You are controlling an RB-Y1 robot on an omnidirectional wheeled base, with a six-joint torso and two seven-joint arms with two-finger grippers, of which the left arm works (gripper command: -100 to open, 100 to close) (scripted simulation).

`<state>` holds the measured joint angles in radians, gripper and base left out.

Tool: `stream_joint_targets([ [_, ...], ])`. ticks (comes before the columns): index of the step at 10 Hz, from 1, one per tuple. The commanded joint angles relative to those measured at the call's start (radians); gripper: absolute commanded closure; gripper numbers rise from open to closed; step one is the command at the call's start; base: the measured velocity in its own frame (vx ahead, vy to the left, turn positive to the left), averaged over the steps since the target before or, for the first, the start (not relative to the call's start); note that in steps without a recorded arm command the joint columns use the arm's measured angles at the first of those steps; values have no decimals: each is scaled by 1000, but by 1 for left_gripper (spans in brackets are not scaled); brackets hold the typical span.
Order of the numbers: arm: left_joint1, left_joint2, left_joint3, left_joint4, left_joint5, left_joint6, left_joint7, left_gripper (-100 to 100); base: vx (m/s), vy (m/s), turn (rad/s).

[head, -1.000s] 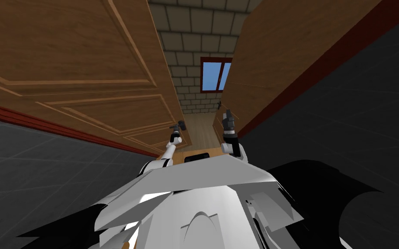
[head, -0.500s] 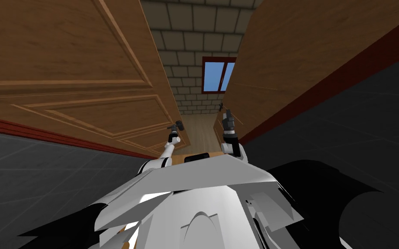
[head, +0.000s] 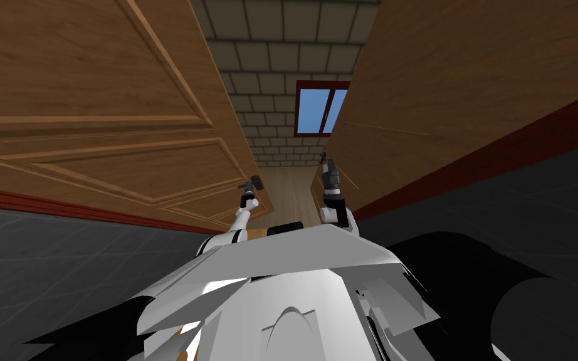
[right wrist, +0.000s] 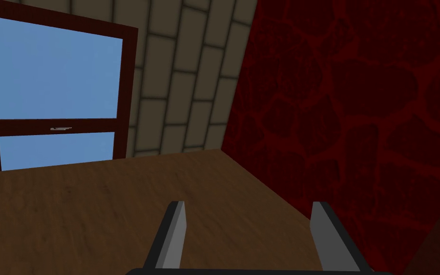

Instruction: Push the door open

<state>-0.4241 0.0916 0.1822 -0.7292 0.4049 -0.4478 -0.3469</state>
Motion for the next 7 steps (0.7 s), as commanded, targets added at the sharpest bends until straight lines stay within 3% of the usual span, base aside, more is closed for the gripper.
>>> stream_joint_targets([
  [1, -8, 12, 28, 5, 9, -10, -11, 100, 193, -107, 96],
  [4, -8, 13, 38, 6, 14, -11, -15, 100, 123, -61, 34],
  [7, -7, 14, 70, 8, 27, -12, -27, 100, 144, -82, 66],
])
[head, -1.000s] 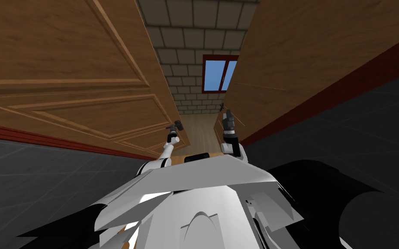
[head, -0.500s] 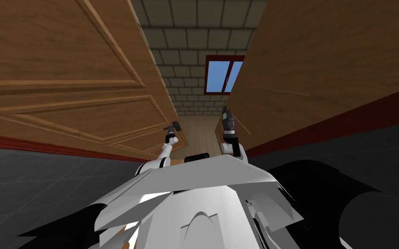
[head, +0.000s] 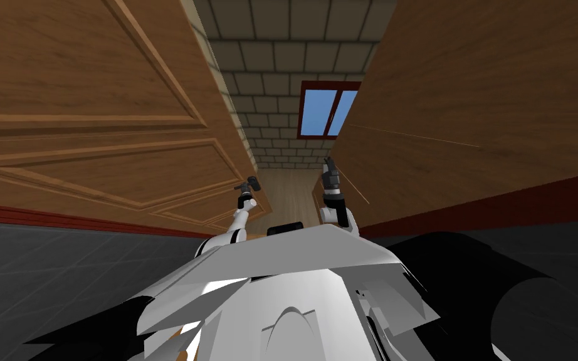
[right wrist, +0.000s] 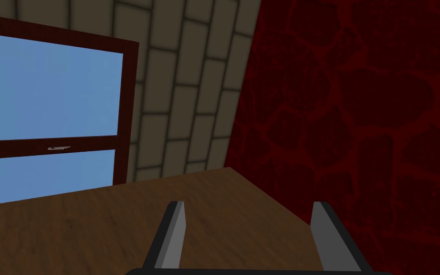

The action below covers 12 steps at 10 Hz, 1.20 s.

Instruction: Push the door open

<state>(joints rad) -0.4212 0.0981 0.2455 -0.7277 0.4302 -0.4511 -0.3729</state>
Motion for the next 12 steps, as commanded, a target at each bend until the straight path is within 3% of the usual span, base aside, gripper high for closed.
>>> stream_joint_targets([
  [1, -10, 7, 14, 7, 5, -9, -4, 100, 157, -104, 82],
  [3, -5, 7, 16, 12, 6, -9, -4, 100, 113, -61, 54],
  [12, -1, 40, 110, 15, 55, -24, -55, 100, 171, -41, 46],
])
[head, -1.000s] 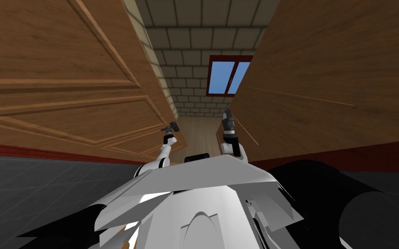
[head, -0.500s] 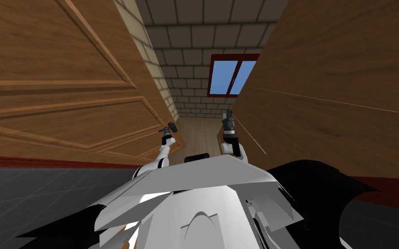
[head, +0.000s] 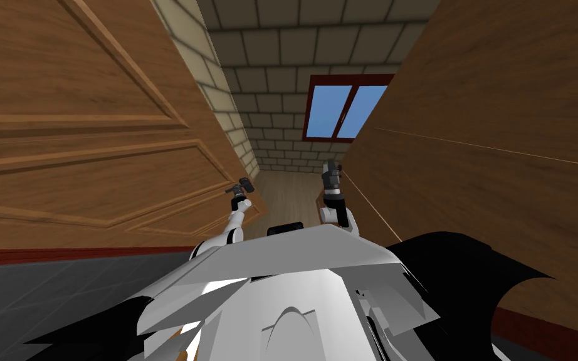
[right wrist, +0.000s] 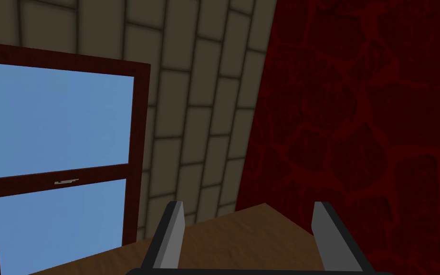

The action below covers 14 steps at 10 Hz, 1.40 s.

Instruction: Push the door open

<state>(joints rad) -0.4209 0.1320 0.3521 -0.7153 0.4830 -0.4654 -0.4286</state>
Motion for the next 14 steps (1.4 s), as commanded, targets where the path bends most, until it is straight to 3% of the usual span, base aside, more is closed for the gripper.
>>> stream_joint_targets([
  [1, -1, 9, 13, 3, 7, -11, -5, 100, 217, -59, 57],
  [4, 6, 12, 26, 1, 14, -12, -11, 100, 145, -44, 51],
  [14, 15, 45, 138, 3, 77, -33, -83, 100, 182, -14, 43],
])
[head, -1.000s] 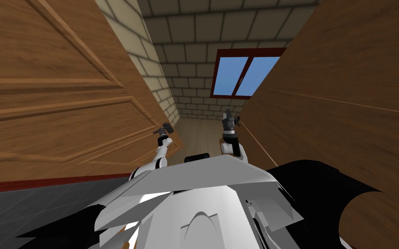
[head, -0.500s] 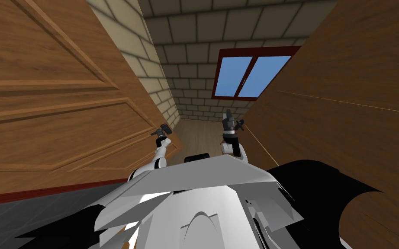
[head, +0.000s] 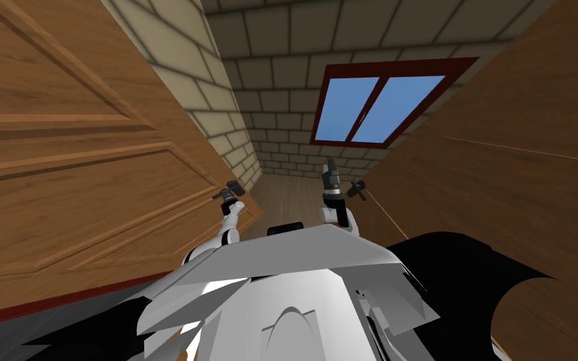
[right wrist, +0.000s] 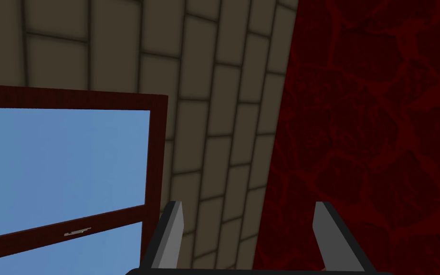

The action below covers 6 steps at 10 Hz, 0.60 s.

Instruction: Push the door open

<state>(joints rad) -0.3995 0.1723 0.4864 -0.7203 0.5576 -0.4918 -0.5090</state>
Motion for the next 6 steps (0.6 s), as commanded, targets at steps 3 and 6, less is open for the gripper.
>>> stream_joint_targets([
  [3, -6, 13, 16, 23, 10, -16, -6, 100, 154, -16, 44],
  [6, -3, 25, 60, 22, 37, -28, -39, 100, 173, 14, 37],
])
